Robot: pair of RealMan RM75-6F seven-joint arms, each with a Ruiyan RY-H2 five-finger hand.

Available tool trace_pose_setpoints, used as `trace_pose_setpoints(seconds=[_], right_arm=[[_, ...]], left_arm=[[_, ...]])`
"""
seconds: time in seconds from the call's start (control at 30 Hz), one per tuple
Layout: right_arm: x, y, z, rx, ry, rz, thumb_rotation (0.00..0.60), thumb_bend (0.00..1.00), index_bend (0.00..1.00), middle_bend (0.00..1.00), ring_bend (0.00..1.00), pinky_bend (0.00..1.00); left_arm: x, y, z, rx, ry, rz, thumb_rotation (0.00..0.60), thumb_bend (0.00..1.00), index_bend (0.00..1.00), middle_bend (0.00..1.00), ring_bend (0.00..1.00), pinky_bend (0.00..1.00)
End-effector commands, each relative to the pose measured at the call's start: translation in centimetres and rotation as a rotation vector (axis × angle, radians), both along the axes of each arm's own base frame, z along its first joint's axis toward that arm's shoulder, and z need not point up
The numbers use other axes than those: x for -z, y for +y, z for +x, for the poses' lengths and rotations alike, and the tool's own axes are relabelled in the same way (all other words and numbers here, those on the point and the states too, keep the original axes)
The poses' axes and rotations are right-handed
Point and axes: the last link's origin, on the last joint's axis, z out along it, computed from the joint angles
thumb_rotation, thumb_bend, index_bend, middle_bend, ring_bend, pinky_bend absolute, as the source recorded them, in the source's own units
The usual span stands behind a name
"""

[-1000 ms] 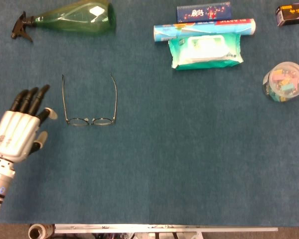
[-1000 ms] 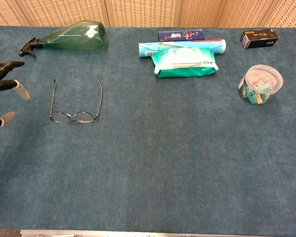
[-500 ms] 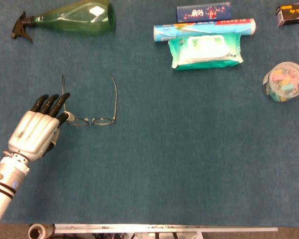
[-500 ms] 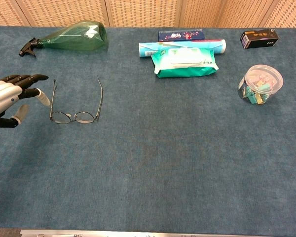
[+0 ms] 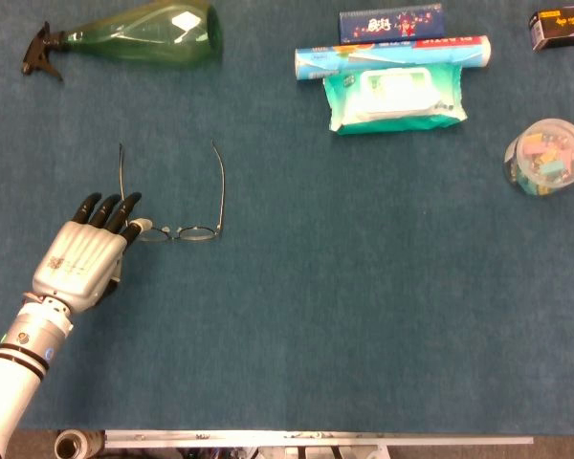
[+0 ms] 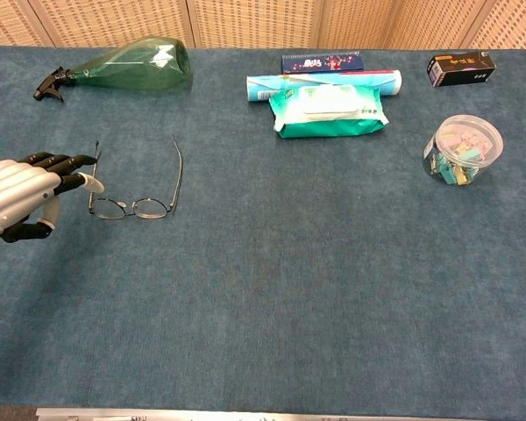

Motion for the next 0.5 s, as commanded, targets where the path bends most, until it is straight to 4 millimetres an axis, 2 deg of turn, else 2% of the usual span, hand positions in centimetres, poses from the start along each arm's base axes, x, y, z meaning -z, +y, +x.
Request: trace_pose_setpoints(seconds=[0.03,0.23,0.5], right_arm=[[0.0,0.0,0.0,0.000,0.001,0.001,0.600,0.32,0.52,0.37,0.23,0.28],[0.1,0.0,0.0,0.001,0.006,0.005,0.600,0.32,0.52,0.37,0.23,0.28],[0.1,0.0,0.0,0.002,0.007,0.004,0.600,0.32,0.52,0.37,0.23,0.28]], left_arm=[[0.3,-0.1,-0.3,-0.012,0.015,-0.012,0.416,1.00,0.14,0.00,0.00,0.00],[0.6,-0.1,-0.3,-0.011,0.022,-0.017,0.390,1.00,0.10,0.00,0.00,0.00],[1.3,-0.3,-0.7,-0.016,0.043,-0.038,0.390,1.00,0.08,0.00,0.00,0.00]])
